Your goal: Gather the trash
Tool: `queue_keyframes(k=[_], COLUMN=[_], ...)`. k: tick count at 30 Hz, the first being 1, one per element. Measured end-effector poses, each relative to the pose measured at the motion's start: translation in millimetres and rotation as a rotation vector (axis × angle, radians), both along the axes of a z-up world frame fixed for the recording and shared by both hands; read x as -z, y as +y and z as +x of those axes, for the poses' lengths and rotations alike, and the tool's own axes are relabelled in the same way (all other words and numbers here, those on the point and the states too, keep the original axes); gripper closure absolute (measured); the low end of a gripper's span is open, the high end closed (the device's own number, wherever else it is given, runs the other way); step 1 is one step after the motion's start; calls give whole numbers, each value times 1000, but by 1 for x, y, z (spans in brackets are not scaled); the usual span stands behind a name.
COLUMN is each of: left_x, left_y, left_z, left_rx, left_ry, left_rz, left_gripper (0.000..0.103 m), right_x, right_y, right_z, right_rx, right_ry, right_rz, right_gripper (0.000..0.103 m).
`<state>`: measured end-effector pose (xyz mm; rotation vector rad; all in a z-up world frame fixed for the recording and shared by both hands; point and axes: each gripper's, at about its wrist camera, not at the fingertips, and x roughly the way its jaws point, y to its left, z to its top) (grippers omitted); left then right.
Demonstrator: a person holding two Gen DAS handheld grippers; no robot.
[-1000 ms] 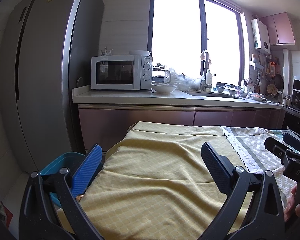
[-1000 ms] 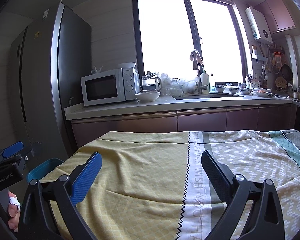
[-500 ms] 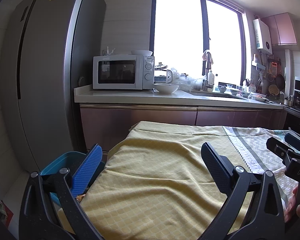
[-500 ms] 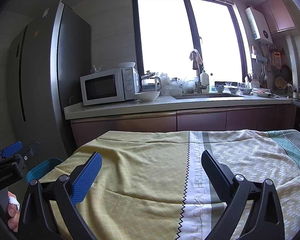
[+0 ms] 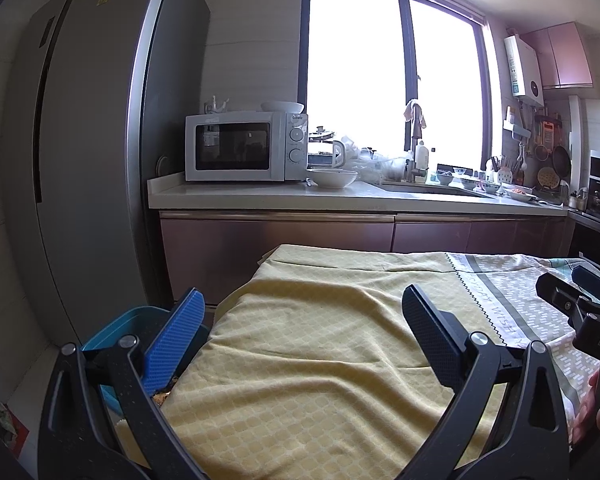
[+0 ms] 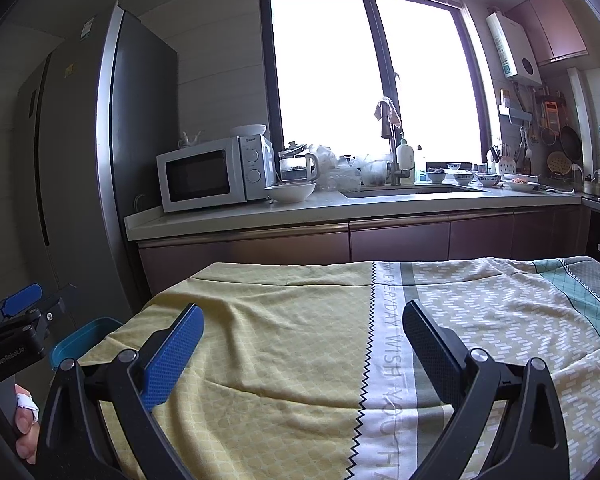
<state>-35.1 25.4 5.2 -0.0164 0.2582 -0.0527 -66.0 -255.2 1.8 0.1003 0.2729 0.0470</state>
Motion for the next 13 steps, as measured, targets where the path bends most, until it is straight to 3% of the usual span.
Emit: queue_keyframes(k=[6,13], left_x=[6,33], left_y=[-6,-8], left_z=[24,106], left_rx=[24,45], left_ry=[92,340], left_rz=[18,9], left_gripper=[6,6], right_x=[5,18], right_y=[-16,-65], right_z=[6,36], right_rx=[28,98], right_ry=[24,181], right_rz=[11,31], right_gripper=[7,7])
